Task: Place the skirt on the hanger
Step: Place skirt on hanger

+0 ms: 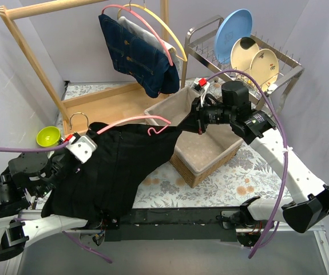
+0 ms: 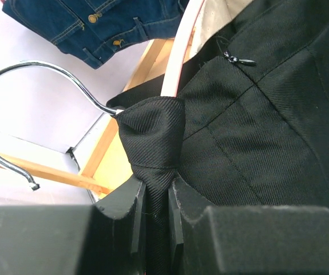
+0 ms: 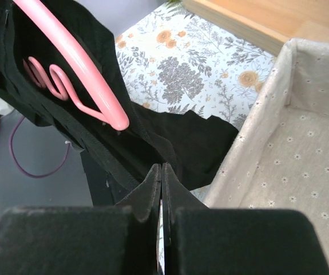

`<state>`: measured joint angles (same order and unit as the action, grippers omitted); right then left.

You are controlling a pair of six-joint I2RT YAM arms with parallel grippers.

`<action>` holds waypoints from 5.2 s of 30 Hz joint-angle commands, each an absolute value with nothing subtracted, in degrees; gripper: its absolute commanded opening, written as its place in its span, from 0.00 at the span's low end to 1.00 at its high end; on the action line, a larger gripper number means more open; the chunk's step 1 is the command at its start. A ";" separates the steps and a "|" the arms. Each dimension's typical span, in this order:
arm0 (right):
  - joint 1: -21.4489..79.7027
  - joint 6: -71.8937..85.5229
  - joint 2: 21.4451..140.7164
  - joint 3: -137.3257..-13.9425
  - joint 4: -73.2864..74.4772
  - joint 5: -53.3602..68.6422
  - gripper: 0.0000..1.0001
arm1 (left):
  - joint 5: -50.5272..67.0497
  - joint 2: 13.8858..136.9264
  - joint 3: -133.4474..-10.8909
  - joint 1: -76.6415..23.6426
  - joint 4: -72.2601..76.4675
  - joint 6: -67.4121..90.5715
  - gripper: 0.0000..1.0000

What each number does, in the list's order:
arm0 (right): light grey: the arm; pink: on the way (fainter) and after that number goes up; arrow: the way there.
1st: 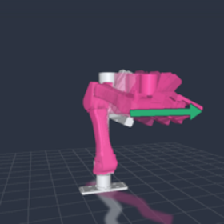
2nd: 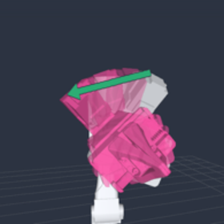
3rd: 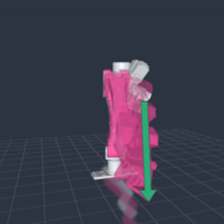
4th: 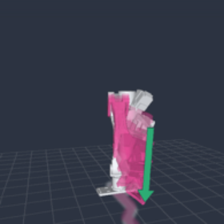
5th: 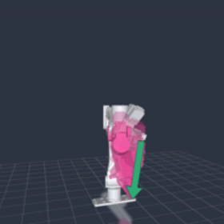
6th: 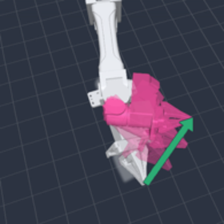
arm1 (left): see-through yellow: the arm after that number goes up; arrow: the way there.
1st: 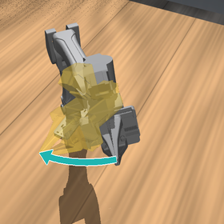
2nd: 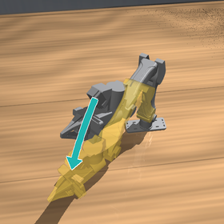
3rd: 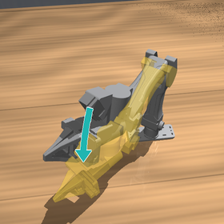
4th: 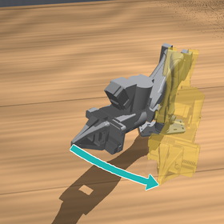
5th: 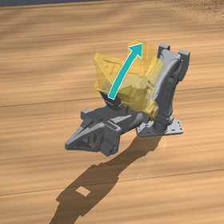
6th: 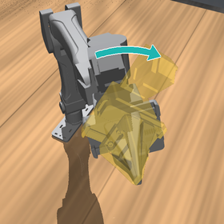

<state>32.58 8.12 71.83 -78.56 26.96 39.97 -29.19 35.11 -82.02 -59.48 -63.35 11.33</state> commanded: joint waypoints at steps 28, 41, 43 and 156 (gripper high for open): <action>26.54 6.85 74.35 -98.77 24.17 33.22 0.01 | -25.48 37.79 -77.97 -59.41 -68.47 12.13 0.00; 26.72 6.51 77.96 -103.98 26.18 38.98 0.01 | -30.67 37.18 -75.68 -59.41 -67.15 9.58 0.00; 26.98 3.01 78.13 -99.60 27.33 43.22 0.01 | -31.20 36.65 -75.32 -59.41 -67.06 9.67 0.00; 32.70 -17.31 69.44 -90.53 30.67 35.69 0.01 | -36.47 36.91 -68.73 -59.50 -65.92 8.97 0.00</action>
